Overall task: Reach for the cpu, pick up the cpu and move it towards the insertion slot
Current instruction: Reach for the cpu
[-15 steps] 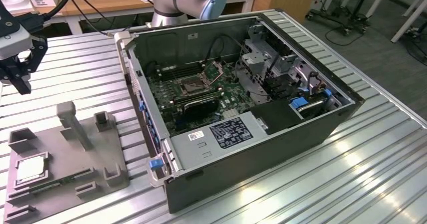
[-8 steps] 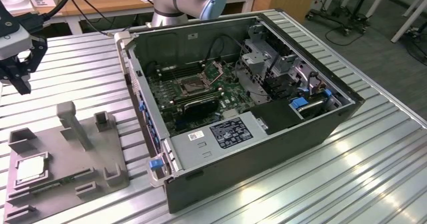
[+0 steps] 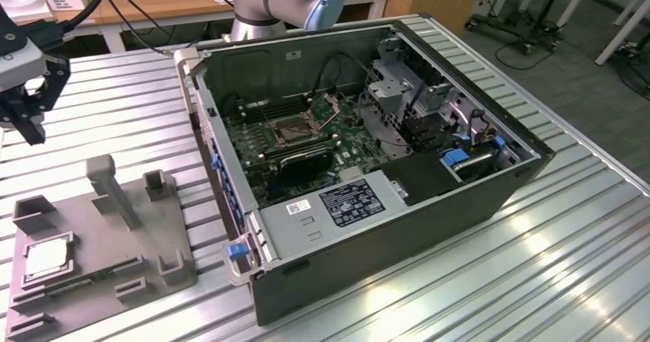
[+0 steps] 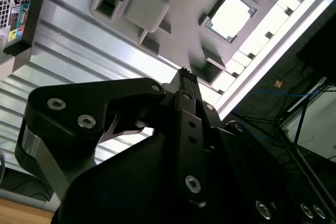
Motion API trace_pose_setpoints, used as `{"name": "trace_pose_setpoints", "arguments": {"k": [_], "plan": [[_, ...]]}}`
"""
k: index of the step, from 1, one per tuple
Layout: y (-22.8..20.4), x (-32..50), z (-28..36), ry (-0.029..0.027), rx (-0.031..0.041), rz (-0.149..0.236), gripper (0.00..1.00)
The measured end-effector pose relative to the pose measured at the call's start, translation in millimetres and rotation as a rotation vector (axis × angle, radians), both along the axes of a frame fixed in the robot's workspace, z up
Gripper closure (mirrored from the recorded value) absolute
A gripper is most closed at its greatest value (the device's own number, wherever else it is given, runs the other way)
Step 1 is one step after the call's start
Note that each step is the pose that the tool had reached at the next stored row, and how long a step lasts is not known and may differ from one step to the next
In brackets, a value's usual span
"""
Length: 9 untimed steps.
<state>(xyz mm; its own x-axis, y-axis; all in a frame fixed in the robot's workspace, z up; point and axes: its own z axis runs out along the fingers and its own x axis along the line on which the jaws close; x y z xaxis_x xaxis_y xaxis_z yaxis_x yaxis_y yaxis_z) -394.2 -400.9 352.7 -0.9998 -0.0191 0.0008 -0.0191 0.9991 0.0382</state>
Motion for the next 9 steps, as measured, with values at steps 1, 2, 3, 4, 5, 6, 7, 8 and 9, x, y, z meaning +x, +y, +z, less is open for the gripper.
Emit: {"name": "trace_pose_setpoints", "arguments": {"k": [1, 2, 3, 4, 5, 6, 7, 8, 9], "plan": [[0.0, -0.2, 0.0, 0.0, 0.0, 0.0, 0.9], [0.0, -0.4, 0.0, 0.0, 0.0, 0.0, 0.9], [0.0, -0.5, 0.0, -0.0001, 0.0001, 0.0, 0.9], [0.0, -0.7, 0.0, -0.0001, 0.0, 0.0, 0.9], [0.0, -1.1, -0.1, 0.0, 0.0, 0.0, 0.9], [0.0, -1.2, -0.1, 0.0, 0.0, 0.0, 0.9], [0.0, -1.2, -0.1, 0.0001, -0.0001, 0.0, 0.9], [0.0, -1.2, -0.2, 0.0, 0.0, 0.0, 0.9], [0.0, -1.1, -0.3, 0.0, 0.0, 0.0, 0.9]]}}
